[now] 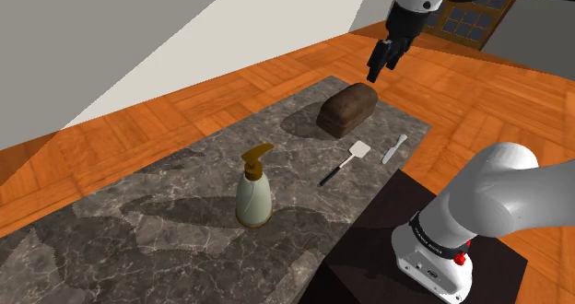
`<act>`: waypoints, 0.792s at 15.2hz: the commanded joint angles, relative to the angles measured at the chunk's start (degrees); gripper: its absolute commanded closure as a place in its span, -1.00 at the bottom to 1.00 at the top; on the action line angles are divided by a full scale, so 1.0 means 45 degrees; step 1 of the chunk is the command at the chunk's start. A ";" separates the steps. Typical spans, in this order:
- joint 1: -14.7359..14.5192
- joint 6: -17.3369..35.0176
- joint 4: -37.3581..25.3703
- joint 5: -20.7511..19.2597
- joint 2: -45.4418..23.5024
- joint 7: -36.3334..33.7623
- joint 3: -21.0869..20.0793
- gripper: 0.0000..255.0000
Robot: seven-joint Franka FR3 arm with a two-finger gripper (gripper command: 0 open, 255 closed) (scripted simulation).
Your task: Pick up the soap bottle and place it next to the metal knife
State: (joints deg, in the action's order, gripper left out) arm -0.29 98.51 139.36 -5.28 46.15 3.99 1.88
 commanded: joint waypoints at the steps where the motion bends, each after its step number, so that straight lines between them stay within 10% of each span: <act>1: 0.0000 0.0000 0.0000 0.0000 0.0000 0.0000 0.0000 -1.00; 12: -0.1399 0.3808 0.3336 0.2032 0.1806 -0.3726 -0.3342 -1.00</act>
State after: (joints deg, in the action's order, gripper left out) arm -5.98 113.66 153.35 2.99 54.11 -11.02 -11.54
